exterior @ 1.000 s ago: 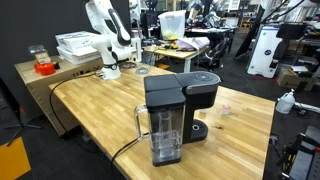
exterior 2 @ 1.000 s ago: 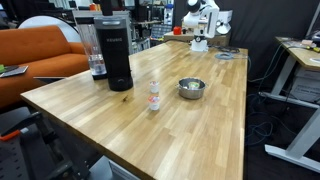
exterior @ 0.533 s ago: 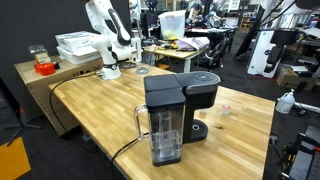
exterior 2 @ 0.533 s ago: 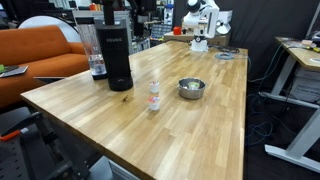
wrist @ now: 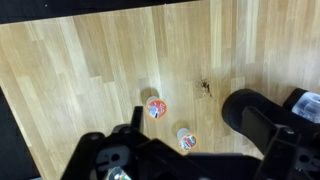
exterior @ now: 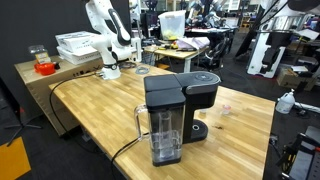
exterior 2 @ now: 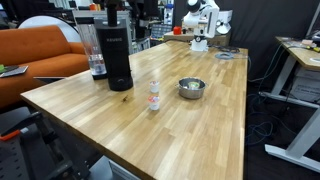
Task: Take the coffee pot out of the pot and put it on the table then open and close the coffee machine chamber
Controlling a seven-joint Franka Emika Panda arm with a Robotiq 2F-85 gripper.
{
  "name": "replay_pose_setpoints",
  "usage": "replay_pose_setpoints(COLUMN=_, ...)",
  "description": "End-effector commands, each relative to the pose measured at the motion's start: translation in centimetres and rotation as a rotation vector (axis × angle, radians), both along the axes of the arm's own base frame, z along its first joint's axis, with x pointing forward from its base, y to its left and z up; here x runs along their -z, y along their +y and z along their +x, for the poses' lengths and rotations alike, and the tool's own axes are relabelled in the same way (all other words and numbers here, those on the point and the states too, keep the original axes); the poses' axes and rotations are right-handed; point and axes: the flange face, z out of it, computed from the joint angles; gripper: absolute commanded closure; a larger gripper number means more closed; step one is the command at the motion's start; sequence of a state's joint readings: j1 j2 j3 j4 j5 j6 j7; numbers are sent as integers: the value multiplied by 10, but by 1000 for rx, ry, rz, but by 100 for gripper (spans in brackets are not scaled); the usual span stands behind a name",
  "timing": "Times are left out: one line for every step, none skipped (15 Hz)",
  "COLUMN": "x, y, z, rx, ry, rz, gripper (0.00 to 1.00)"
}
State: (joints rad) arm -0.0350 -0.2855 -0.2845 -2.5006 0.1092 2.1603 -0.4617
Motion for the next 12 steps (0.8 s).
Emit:
replay_pose_setpoints(x=0, y=0, z=0, rx=0, ry=1, rz=0, gripper=0)
replay_pose_setpoints(x=0, y=0, z=0, rx=-10, ry=10, rz=-35, gripper=0)
replay_pose_setpoints(x=0, y=-2, z=2, rx=-21, ry=-2, rz=-86, gripper=0)
replay_pose_setpoints(x=-1, y=-2, z=4, rx=-35, ry=0, rz=-103, gripper=0)
replay_pose_setpoints(x=-2, y=1, z=7, rx=-55, ry=3, rz=-92, gripper=0)
replay_pose_setpoints(x=-2, y=6, z=10, rx=-72, ry=5, rz=-70, gripper=0)
replay_pose_setpoints(x=-3, y=13, z=15, rx=-89, ry=2, rz=-50, gripper=0)
replay_pose_setpoints(x=-4, y=19, z=19, rx=-102, ry=-2, rz=-29, gripper=0)
replay_pose_setpoints(x=-3, y=26, z=24, rx=-115, ry=-4, rz=-10, gripper=0)
replay_pose_setpoints(x=-1, y=30, z=29, rx=-124, ry=-7, rz=-14, gripper=0)
replay_pose_setpoints(x=2, y=32, z=35, rx=-129, ry=-3, rz=-36, gripper=0)
replay_pose_setpoints(x=6, y=32, z=41, rx=-134, ry=2, rz=-55, gripper=0)
